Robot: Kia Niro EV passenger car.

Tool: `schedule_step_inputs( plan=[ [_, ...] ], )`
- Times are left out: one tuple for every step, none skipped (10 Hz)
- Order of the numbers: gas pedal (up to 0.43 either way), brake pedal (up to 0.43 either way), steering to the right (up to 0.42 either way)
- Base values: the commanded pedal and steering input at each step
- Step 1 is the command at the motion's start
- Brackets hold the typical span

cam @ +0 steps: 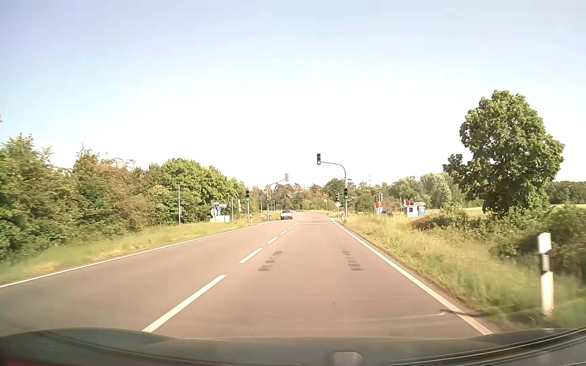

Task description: Follow the waypoints while adhering to traffic rules and regulations

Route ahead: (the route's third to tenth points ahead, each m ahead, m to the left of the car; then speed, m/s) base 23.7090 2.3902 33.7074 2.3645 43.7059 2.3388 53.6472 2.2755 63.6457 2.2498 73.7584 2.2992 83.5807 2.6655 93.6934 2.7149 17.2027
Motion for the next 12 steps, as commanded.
schedule_step_inputs(
  plan=[
    [0.22,0.024,0.0],
    [0.22,0.024,0.0],
    [0.22,0.024,0.0],
    [0.22,0.024,0.0],
    [0.22,0.024,0.0],
    [0.22,0.024,0.001],
    [0.22,0.024,0.0],
    [0.22,0.024,0.0],
    [0.197,0.024,0.0],
    [0.177,0.024,0.0],
    [0.157,0.024,0.0],
    [0.118,0.024,0.0]
  ],
)
